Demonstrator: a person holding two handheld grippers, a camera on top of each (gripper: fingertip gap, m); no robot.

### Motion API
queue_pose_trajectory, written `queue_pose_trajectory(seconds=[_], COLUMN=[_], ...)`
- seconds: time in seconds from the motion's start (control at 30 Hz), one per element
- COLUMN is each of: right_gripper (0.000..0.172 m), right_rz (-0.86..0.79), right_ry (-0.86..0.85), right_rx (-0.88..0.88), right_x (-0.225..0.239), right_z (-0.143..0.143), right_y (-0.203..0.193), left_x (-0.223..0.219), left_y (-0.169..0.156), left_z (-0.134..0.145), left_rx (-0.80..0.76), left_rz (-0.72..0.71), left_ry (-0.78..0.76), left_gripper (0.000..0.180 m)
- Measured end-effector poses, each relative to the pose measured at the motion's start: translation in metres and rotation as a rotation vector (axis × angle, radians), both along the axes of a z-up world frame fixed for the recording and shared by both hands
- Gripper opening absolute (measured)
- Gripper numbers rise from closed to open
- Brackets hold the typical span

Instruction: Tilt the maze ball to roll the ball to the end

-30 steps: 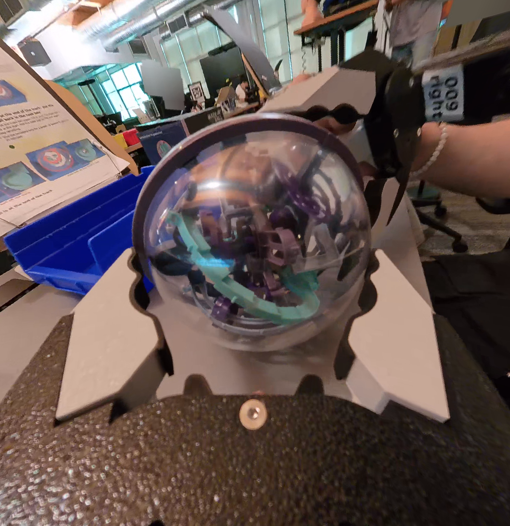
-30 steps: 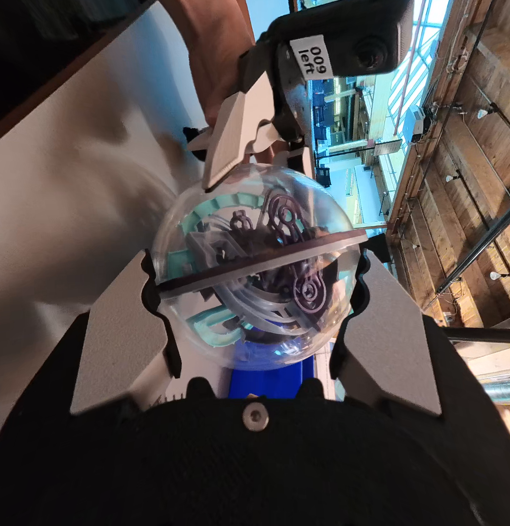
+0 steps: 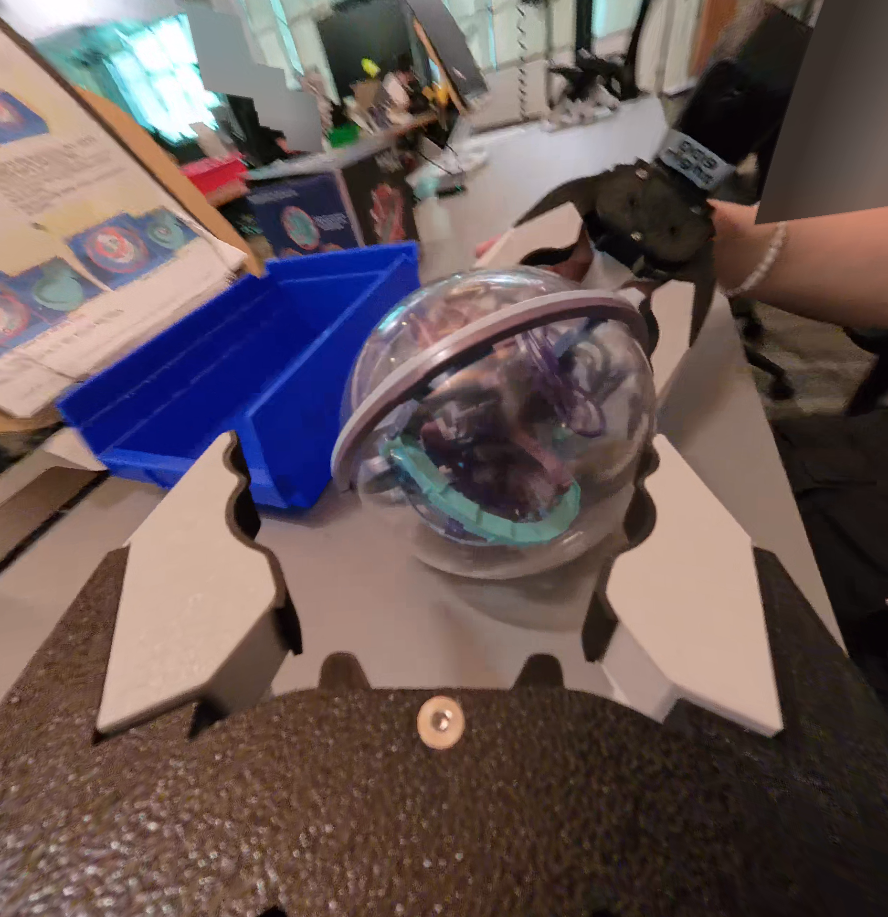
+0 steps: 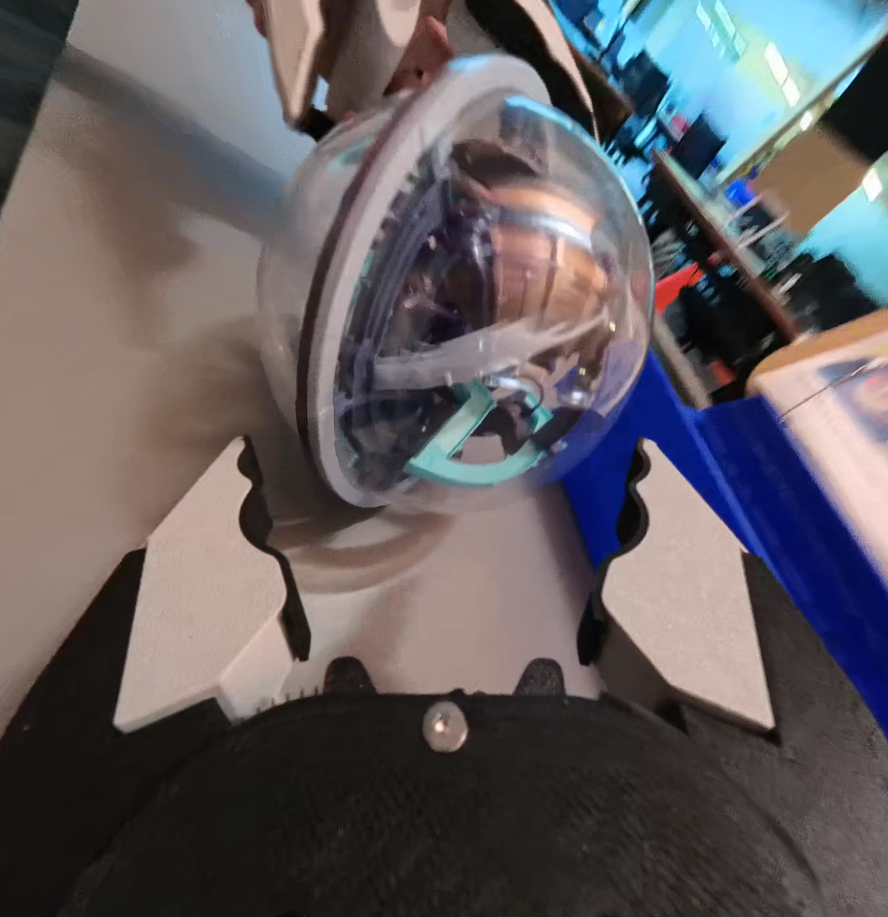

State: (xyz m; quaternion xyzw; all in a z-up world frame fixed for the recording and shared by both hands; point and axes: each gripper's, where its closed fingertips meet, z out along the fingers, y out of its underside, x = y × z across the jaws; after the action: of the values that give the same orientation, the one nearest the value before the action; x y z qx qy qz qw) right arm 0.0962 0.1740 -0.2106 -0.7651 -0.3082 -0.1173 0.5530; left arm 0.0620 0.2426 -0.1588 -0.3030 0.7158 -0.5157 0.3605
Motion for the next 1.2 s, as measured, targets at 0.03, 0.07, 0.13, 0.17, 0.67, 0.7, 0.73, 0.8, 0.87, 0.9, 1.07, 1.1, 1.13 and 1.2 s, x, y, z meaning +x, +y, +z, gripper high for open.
queue_pose_trajectory(seconds=[0.03,0.07,0.13,0.17,0.67,0.7,0.73,0.8,0.87,0.9,1.07,1.1,1.13,1.2], right_gripper=[0.143,0.144,0.143,0.142,0.158,0.158,0.157,0.157,0.157,0.158,0.157,0.158,0.158,0.158], right_rz=[-0.009,-0.01,-0.024,-0.038,0.009,0.013,0.025,0.049,0.076,0.086,0.121,0.125,0.128,0.136], right_ry=[0.064,0.113,0.137,0.121,-0.432,-0.435,-0.436,-0.449,-0.49,-0.519,-0.651,-0.672,-0.692,-0.73], right_rx=[-0.014,-0.019,-0.018,-0.015,0.123,0.16,0.198,0.261,0.324,0.351,0.438,0.444,0.45,0.469], right_x=[0.001,0.0,0.0,0.001,-0.004,-0.007,-0.011,-0.02,-0.032,-0.038,-0.068,-0.073,-0.077,-0.087], right_z=[-0.002,-0.004,-0.009,-0.013,0.034,0.05,0.067,0.106,0.147,0.168,0.254,0.268,0.28,0.303], right_y=[0.0,0.001,0.009,0.014,0.005,0.003,-0.001,-0.011,-0.024,-0.031,-0.061,-0.065,-0.07,-0.079], left_x=[0.004,0.008,0.014,0.018,0.008,0.005,0.002,-0.007,-0.018,-0.024,-0.055,-0.06,-0.065,-0.074], left_y=[-0.004,-0.008,-0.02,-0.025,-0.062,-0.066,-0.071,-0.083,-0.098,-0.105,-0.138,-0.143,-0.147,-0.157], left_z=[-0.005,-0.01,-0.022,-0.03,-0.014,0.004,0.023,0.062,0.104,0.124,0.21,0.223,0.235,0.257], left_rx=[0.004,-0.002,-0.029,-0.042,0.008,0.017,0.027,0.047,0.071,0.086,0.17,0.183,0.194,0.215], left_rz=[-0.055,-0.109,-0.215,-0.242,-0.083,-0.077,-0.072,-0.065,-0.067,-0.067,-0.046,-0.039,-0.031,-0.017], left_ry=[0.058,0.119,0.231,0.282,0.017,-0.021,-0.054,-0.114,-0.189,-0.232,-0.383,-0.399,-0.417,-0.458], left_gripper=[0.15,0.15,0.15,0.152,0.157,0.157,0.157,0.158,0.158,0.157,0.158,0.158,0.158,0.158])
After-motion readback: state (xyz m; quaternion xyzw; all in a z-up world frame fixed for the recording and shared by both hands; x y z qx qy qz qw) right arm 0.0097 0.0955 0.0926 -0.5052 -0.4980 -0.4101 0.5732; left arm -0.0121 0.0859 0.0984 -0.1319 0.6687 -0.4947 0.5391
